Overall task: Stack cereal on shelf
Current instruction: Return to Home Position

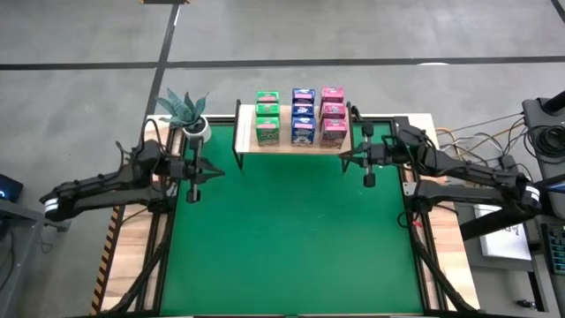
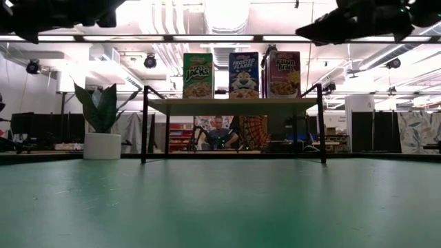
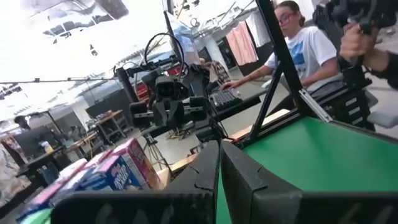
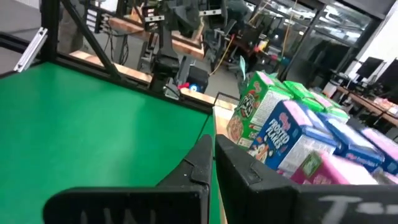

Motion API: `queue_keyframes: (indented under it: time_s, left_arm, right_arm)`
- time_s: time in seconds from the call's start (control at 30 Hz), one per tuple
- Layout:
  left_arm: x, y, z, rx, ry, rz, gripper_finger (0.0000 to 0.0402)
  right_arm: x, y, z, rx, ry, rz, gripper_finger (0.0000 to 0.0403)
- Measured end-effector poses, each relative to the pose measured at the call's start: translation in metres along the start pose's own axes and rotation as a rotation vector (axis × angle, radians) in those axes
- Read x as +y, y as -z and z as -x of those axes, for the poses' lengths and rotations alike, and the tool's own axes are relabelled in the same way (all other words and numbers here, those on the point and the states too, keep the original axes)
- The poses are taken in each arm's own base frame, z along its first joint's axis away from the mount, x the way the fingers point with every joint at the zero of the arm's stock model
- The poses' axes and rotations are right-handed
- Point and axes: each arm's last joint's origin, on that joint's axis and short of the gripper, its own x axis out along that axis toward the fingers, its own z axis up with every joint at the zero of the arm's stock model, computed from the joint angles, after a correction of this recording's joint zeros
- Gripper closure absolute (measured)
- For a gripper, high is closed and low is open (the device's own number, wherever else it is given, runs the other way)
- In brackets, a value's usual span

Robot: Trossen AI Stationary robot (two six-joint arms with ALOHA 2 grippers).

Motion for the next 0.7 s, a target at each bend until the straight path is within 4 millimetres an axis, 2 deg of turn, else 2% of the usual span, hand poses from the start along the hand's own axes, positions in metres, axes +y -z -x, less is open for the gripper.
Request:
queue_keyframes:
  time_s: [0.27, 0.7]
  left_arm:
    - [-0.008, 0.007, 0.008, -0.011, -0.005, 0.084, 0.0402]
    - [-0.014, 0.002, 0.025, -0.009, -0.052, 0.146, 0.0402]
  right_arm:
    - [0.019, 0.018, 0.017, -0.06, -0.046, 0.017, 0.0394]
    - [0.039, 0.018, 0.054, -0.202, 0.006, 0.022, 0.0394]
